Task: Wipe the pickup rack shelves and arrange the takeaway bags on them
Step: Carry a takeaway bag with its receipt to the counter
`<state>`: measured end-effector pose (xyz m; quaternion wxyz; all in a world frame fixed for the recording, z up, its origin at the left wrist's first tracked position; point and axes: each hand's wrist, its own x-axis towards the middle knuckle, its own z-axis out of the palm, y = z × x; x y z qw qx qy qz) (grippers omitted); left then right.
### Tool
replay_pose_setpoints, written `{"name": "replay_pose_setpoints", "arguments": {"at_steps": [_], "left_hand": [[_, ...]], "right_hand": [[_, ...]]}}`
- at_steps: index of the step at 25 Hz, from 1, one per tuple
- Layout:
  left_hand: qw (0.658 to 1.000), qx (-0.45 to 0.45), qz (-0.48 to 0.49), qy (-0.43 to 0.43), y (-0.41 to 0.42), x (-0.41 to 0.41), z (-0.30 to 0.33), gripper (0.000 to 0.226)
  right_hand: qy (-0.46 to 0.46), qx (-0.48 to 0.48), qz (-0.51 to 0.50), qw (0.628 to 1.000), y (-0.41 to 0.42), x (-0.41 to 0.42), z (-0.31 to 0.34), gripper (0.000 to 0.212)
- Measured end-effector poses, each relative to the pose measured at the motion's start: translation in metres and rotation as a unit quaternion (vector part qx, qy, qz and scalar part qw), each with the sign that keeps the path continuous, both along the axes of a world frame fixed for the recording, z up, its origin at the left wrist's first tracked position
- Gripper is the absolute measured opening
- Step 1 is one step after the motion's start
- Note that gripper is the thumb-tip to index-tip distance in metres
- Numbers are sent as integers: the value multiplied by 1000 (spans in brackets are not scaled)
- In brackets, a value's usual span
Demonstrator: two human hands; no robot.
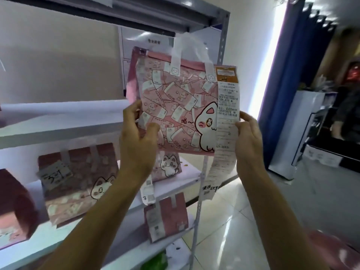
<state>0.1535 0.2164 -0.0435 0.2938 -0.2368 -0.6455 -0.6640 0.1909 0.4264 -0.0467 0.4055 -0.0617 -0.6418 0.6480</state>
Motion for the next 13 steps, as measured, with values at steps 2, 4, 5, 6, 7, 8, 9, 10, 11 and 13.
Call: {"name": "replay_pose_setpoints", "arguments": {"at_steps": [2, 4, 5, 6, 7, 8, 9, 10, 11, 13], "left_hand": [[999, -33, -19, -11, 29, 18, -10, 50], [996, -63, -49, -30, 56, 33, -22, 55], [994, -80, -59, -37, 65, 37, -27, 57], [992, -96, -72, -47, 83, 47, -35, 59], [990, -104, -81, -55, 98, 57, -42, 61], [988, -107, -88, -61, 112, 65, -50, 62], [987, -108, -97, -66, 126, 74, -57, 62], [985, -112, -107, -71, 139, 80, -62, 60], [983, -115, -121, -79, 153, 87, -68, 59], [979, -110, -143, -93, 178, 96, -75, 58]], "right_hand": [[-8, -13, -19, 1000, 26, 27, -12, 32], [-14, -29, -35, 999, 49, 53, -24, 28], [-13, -41, -39, 998, 57, 62, -28, 26], [-15, -49, -48, 997, 72, 78, -35, 25], [-18, -54, -58, 997, 85, 92, -41, 24], [-20, -58, -64, 996, 97, 104, -47, 24], [-24, -61, -73, 995, 109, 116, -52, 24], [-26, -66, -83, 994, 120, 126, -58, 25], [-30, -71, -94, 993, 132, 137, -64, 26], [-40, -73, -113, 990, 153, 154, -73, 27]]}}
